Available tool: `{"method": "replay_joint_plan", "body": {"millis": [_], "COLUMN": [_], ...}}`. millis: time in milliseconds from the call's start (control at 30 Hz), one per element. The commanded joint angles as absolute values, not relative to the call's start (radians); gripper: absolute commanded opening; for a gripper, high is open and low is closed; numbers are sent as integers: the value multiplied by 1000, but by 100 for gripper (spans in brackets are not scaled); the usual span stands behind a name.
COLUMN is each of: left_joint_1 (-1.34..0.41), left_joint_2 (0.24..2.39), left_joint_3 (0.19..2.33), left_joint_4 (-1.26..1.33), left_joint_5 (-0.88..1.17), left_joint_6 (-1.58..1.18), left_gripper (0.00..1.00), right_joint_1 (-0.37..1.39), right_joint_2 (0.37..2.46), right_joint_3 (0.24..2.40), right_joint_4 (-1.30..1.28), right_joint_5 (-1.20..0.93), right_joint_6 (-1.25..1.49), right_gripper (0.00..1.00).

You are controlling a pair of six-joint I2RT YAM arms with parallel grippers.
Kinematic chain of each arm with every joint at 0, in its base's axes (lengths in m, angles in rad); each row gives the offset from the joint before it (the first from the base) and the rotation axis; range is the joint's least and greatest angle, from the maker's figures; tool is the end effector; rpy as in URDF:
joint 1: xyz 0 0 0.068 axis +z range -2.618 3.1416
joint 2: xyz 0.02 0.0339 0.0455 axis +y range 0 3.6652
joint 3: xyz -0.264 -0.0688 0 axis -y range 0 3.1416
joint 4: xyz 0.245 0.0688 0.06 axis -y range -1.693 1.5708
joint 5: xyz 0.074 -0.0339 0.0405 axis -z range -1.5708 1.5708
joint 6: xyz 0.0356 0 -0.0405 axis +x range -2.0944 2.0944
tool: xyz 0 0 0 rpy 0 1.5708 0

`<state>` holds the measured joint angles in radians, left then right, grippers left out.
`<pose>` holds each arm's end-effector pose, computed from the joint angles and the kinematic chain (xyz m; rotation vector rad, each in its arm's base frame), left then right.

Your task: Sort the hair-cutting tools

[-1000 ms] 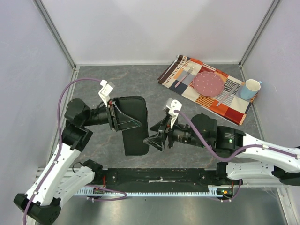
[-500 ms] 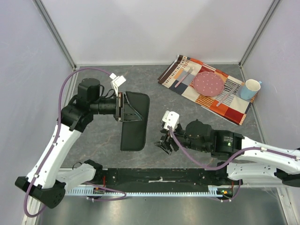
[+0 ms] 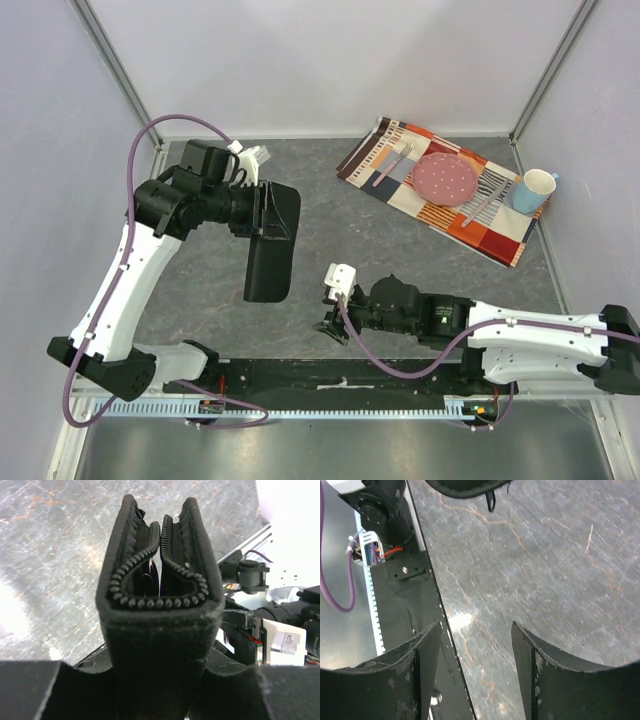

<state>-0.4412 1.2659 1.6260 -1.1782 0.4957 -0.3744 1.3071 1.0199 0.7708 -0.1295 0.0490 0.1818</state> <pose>0.1925 -0.1096 0.4309 0.3296 2.4623 -0.9616 0.0632 0.2272 0.2957 -1.0737 1.7670 0.9131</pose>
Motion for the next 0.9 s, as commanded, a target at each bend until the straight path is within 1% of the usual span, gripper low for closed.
{"method": "replay_joint_plan", "body": {"millis": [0, 333, 500, 567, 700, 867], "left_joint_1": [-457, -459, -460, -460, -463, -466], "left_joint_2": [1270, 1255, 1262, 1264, 1264, 1258], "left_joint_3": [1680, 1684, 1695, 1706, 1724, 1721], "left_joint_4": [-1255, -1293, -1299, -1301, -1301, -1302], "left_joint_5": [408, 381, 364, 364, 362, 365], "left_joint_6": [-334, -328, -328, -328, -328, -325], "left_gripper": [2, 2, 2, 2, 2, 2], "right_joint_1": [1313, 1313, 1313, 1312, 1313, 1313], "right_joint_2": [1055, 1213, 1284, 1327, 1399, 1479], "right_joint_3": [721, 681, 641, 634, 624, 589], "right_joint_4": [205, 534, 756, 807, 960, 1179], "right_joint_5": [2, 2, 2, 2, -67, -74], "right_joint_6": [176, 117, 138, 137, 155, 164], "right_gripper": [65, 64, 61, 59, 57, 51]}}
